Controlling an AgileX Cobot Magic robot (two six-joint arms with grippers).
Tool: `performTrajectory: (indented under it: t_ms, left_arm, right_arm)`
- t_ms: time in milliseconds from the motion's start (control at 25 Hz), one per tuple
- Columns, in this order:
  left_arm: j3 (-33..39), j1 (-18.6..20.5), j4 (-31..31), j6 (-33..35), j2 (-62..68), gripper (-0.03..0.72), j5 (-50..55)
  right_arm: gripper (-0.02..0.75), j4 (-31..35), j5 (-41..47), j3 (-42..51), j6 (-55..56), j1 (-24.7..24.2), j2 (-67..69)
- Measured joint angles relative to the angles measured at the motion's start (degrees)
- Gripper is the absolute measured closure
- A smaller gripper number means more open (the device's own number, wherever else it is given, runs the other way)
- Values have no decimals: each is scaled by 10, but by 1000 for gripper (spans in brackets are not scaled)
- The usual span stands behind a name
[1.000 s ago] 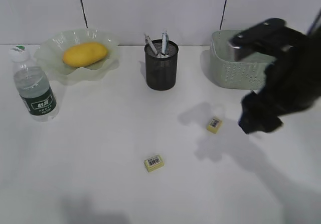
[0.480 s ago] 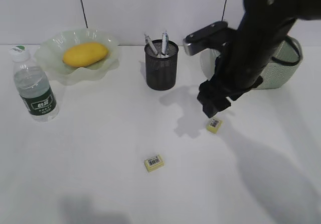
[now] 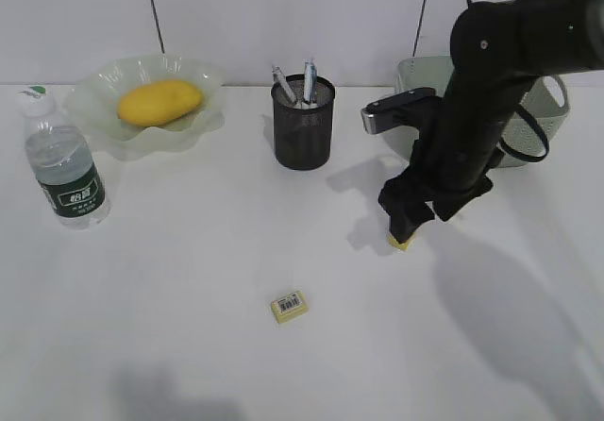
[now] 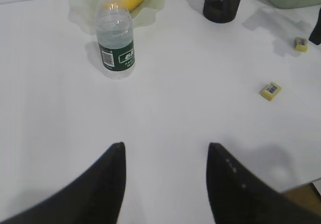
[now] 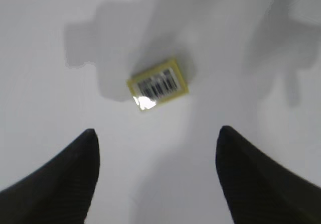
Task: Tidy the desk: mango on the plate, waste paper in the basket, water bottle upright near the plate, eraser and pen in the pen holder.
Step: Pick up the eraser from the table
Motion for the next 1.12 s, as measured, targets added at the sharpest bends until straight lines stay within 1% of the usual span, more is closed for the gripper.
performTrajectory:
  t_ms: [160,360,720,800,840,1000,1040,1120]
  left_arm:
    - [0,0,0,0,0,291,0]
    - [0,0,0,0,0,291,-1]
    - [2,0,-1,0,0,291,-9]
    - [2,0,-1,0,0,291,-10]
    - [3,0,-1,0,0,291,-10]
    - [4,0,-1,0,0,291,-11]
    - [4,0,-1,0,0,291,-11]
    - [4,0,-1,0,0,291,-11]
  right_arm:
    - [167,18,6,-33,-2,0,31]
    - [167,22,18,-65,15,0,69]
    - [168,15,20,-72,37,0,98]
    - [190,14,20,-72,37,0,98]
    - [218,14,20,-72,37,0,98]
    - [380,13,20,-72,37,0,99]
    - [392,13,20,-73,37,0,99]
    - [392,12,20,-73,37,0,99]
